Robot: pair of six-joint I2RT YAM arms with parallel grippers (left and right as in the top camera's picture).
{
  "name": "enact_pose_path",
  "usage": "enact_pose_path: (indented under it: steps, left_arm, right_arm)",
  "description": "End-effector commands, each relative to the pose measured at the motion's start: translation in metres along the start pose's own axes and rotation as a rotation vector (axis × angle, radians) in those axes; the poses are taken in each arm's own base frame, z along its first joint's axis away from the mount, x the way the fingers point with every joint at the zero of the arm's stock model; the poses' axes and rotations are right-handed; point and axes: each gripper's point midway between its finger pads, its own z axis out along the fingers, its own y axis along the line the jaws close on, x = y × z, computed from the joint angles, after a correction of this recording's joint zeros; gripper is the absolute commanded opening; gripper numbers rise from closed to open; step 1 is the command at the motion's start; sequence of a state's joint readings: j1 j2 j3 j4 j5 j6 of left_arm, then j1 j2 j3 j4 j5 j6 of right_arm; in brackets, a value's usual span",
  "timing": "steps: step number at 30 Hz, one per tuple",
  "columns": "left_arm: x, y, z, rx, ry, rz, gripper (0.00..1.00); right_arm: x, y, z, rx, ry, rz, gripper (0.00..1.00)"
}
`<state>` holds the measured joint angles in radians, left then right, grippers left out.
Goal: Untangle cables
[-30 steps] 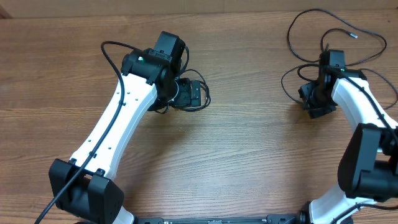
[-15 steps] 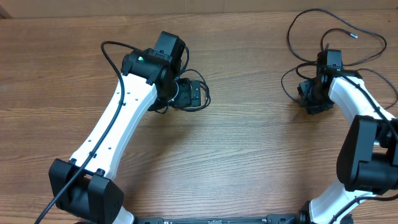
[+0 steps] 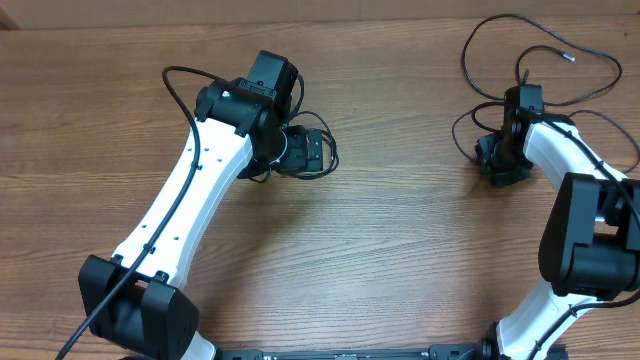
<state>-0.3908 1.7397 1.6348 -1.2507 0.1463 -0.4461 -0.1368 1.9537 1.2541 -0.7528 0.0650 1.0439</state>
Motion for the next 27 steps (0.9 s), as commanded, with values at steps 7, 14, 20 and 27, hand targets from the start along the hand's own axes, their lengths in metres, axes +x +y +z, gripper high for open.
enact_pose_path:
  steps: [7, 14, 20, 27]
  left_arm:
    - [0.001, -0.002, 0.002, 0.007, 0.013, 0.006, 1.00]
    - [0.002, -0.002, 0.002, 0.006, 0.015, 0.005, 1.00]
    - [0.002, -0.002, 0.002, 0.006, 0.015, 0.005, 1.00]
    - [0.002, -0.002, 0.002, 0.005, 0.016, 0.005, 1.00]
  right_arm:
    - [-0.010, -0.010, 0.013, 0.054, -0.052, 0.007, 0.30]
    - [-0.021, 0.009, 0.018, -0.014, -0.093, -0.079, 0.14]
    - [-0.045, 0.026, 0.015, -0.095, -0.164, -0.177, 0.04]
    - [-0.080, 0.030, 0.011, -0.143, -0.236, -0.224, 0.04]
